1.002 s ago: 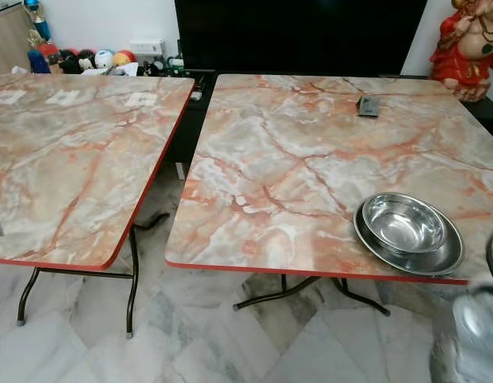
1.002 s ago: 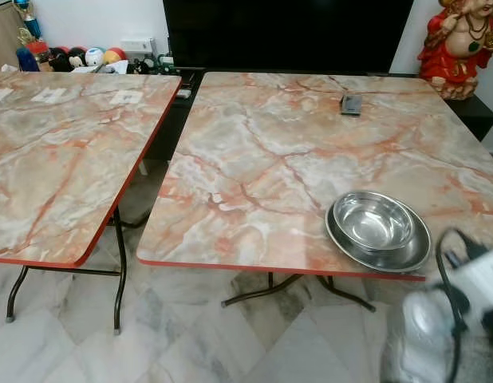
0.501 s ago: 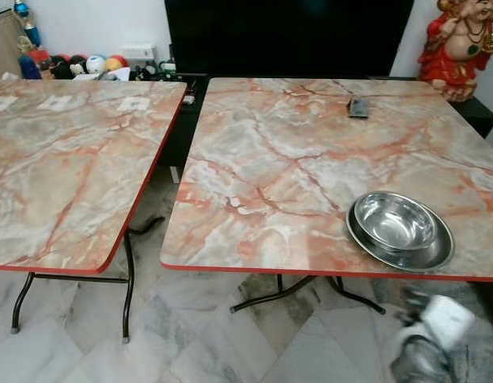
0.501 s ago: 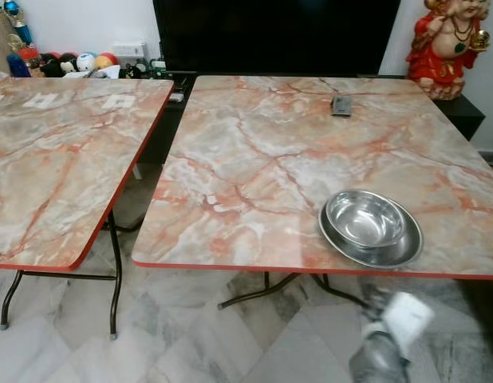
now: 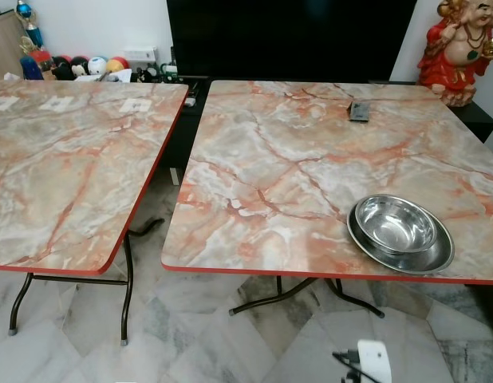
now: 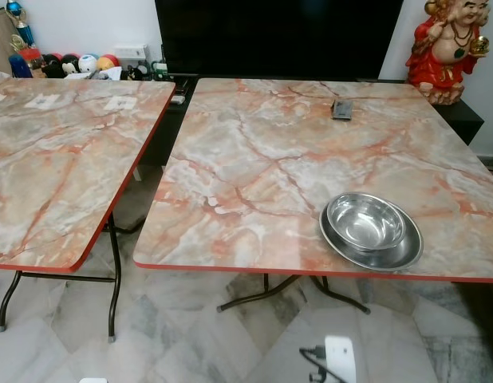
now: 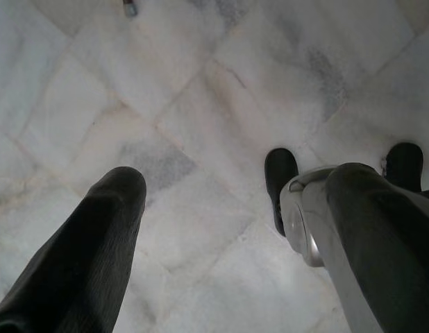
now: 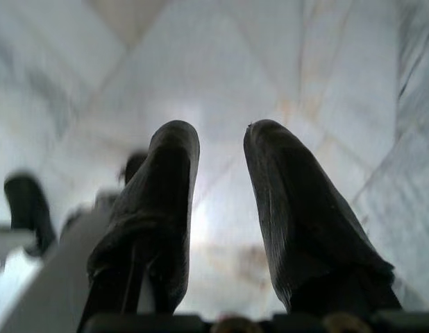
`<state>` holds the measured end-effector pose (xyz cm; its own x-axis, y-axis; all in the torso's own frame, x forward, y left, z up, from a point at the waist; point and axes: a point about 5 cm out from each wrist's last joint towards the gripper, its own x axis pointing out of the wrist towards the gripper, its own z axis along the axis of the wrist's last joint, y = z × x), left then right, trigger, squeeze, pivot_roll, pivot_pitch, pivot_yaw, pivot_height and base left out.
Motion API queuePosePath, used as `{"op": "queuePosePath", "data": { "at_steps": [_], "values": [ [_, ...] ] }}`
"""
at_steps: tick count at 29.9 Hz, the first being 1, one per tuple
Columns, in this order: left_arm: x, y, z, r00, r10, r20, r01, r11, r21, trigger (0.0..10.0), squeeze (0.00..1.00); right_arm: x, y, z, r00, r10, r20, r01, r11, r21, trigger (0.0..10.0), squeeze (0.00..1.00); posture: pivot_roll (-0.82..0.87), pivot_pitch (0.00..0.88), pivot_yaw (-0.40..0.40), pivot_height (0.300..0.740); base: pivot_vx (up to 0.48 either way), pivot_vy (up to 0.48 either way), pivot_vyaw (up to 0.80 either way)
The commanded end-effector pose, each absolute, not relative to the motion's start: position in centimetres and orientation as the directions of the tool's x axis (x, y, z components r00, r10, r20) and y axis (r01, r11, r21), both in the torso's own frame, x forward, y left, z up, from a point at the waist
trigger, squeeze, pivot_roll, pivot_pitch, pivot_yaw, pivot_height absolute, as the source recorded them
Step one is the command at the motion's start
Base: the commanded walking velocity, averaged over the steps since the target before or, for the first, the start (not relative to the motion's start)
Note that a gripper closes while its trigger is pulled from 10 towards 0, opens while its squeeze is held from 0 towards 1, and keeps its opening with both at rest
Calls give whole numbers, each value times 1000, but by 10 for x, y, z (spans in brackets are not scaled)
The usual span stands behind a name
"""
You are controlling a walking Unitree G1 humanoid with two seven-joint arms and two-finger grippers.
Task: Setting the table
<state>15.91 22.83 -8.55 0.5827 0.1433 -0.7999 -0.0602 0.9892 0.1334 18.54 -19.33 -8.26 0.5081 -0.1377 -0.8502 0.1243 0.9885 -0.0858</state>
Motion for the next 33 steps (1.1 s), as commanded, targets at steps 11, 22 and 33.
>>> {"op": "queuePosePath", "data": {
  "at_steps": [11,22,33],
  "values": [
    [152,228,-89,557,143,-818,-100,989,105,10000,0,175,-188,-88,530,-102,-842,97,994,-60,10000,0,9,42,-8,740,0,0,0],
    [151,230,-89,549,148,-823,-115,988,102,10000,0,166,-180,-93,532,-117,-838,63,993,-99,10000,0,7,24,-1,740,0,0,0],
    [140,244,-90,527,163,-834,-122,986,116,10000,0,159,-182,-95,526,-136,-839,104,990,-95,10000,0,8,32,-1,740,0,199,196]
  ]
}}
